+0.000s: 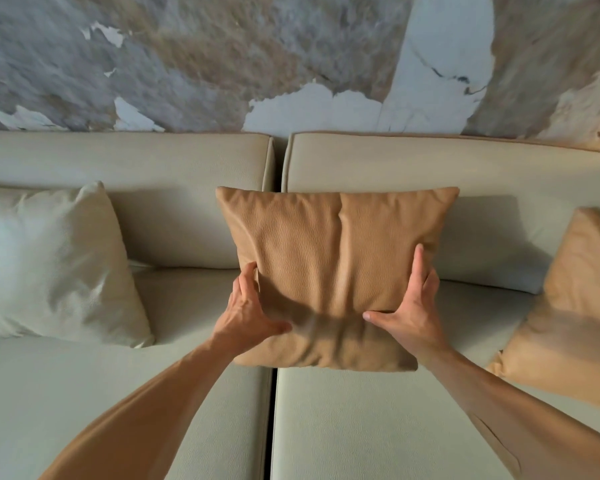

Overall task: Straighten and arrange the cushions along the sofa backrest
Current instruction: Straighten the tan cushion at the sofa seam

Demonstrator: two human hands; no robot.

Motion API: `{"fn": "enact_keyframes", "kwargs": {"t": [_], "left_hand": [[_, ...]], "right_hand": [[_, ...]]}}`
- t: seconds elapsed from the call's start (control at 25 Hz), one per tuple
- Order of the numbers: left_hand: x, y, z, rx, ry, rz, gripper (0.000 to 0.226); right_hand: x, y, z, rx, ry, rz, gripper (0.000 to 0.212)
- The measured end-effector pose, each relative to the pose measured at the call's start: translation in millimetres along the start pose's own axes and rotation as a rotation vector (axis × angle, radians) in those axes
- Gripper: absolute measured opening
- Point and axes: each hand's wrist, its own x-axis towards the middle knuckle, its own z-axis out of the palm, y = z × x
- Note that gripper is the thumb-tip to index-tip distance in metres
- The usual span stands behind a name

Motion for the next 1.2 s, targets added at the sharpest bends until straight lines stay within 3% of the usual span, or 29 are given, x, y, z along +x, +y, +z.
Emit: {"fn": "enact_keyframes", "kwargs": {"t": [0.36,0.68,0.84,1.2], "left_hand": [[5.0,-11.7,16.5,0.056,-0.055,0.033,0.124],[-26.4,-16.0,-0.8,0.098,-0.093,0.053,0.12],[-71.2,5.5,-50.9,0.14,0.02,0.055,0.112],[-234.2,52.1,-199.4,0.318,0.353,0.017,0.103]], "right_hand": [[7.1,26.0,13.1,-0.08,-0.072,0.032,0.141],[-18.0,4.0,0.6,-0.422,-0.11,0.016,0.118],[-51.3,-49.7,-25.6,-0.624,-0.294,-0.104,0.093],[-114.8,-221.8,-87.7,-0.769,-0.289,-0.489,0.082]]}}
